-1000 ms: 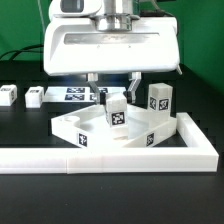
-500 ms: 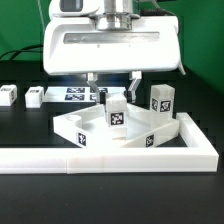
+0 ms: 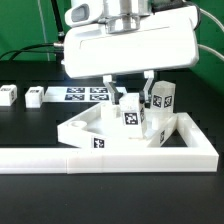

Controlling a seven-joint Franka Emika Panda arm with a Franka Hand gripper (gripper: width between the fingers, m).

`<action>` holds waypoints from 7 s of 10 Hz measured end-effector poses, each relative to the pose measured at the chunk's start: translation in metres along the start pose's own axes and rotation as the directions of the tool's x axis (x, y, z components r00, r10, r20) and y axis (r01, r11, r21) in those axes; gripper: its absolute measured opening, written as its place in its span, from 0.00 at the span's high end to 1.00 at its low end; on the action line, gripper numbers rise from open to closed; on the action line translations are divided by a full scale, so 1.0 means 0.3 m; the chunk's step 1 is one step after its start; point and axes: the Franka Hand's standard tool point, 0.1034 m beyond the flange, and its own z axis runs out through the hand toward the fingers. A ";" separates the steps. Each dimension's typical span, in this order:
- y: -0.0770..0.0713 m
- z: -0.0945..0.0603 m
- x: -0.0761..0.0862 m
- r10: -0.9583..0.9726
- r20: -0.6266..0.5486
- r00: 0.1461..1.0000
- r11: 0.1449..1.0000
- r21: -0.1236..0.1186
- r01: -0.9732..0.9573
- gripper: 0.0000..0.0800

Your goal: Assemble square table

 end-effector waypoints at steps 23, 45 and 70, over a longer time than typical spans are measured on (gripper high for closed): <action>-0.042 0.011 -0.016 -0.668 0.058 0.742 0.743 0.020 0.669 0.19; -0.123 0.012 -0.094 0.309 0.057 0.949 0.951 -0.006 -0.310 0.43; -0.106 0.039 -0.065 -0.887 0.131 0.442 0.456 0.105 0.884 0.64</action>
Offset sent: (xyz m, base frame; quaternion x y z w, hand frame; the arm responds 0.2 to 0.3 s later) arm 0.0007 0.0093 -0.0078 -0.0027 -0.0108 0.2631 0.9647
